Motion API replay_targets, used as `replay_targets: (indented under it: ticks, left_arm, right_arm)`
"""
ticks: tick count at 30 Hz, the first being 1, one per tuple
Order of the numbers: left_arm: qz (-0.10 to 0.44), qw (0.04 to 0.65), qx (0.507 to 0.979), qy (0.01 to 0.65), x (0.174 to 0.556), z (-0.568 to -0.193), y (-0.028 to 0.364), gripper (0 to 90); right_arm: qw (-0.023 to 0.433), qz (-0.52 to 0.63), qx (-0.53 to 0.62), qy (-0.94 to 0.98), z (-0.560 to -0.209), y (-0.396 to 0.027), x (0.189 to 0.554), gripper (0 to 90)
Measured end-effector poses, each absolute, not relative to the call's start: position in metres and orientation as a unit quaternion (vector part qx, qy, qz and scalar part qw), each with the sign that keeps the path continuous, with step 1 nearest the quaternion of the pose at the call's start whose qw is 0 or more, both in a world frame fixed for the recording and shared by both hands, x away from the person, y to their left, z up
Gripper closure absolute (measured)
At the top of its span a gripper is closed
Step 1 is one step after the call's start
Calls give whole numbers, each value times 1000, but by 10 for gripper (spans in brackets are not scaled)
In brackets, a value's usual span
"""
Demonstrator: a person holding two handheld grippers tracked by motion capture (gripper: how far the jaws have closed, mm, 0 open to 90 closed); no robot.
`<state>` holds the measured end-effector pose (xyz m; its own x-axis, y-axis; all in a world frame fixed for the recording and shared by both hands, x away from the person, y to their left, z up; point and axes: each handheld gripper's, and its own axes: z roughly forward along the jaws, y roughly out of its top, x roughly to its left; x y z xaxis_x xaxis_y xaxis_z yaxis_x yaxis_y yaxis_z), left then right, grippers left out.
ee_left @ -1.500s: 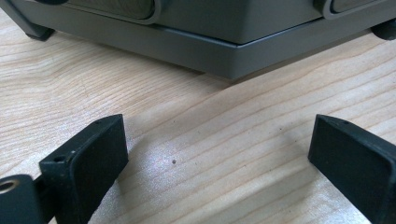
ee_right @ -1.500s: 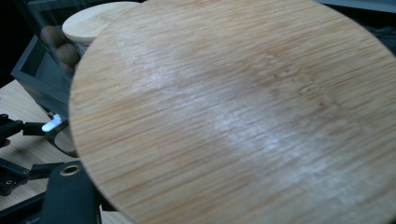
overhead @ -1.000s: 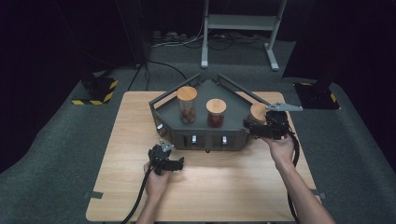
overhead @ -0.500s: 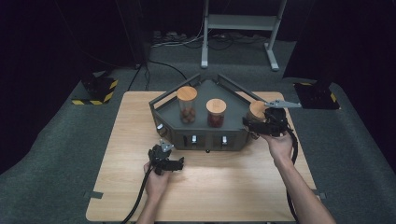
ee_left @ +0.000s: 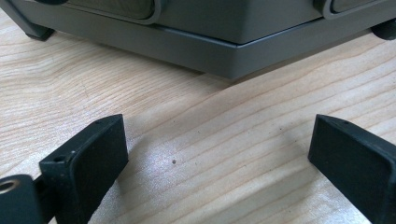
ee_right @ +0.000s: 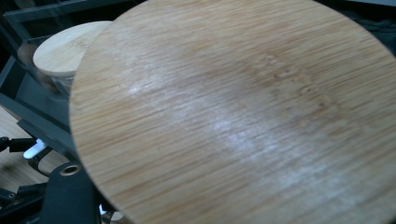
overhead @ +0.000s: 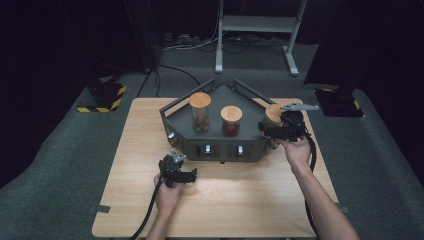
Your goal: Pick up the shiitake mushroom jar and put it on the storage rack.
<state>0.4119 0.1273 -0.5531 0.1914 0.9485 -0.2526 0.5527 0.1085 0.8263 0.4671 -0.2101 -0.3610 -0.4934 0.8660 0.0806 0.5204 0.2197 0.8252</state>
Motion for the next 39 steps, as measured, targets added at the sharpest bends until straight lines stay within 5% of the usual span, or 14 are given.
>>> replay_targets:
  ticks: [39]
  left_arm:
    - [222, 446, 630, 596, 412, -553, 127, 44]
  right_arm:
    - [214, 376, 474, 767, -370, -181, 505, 252]
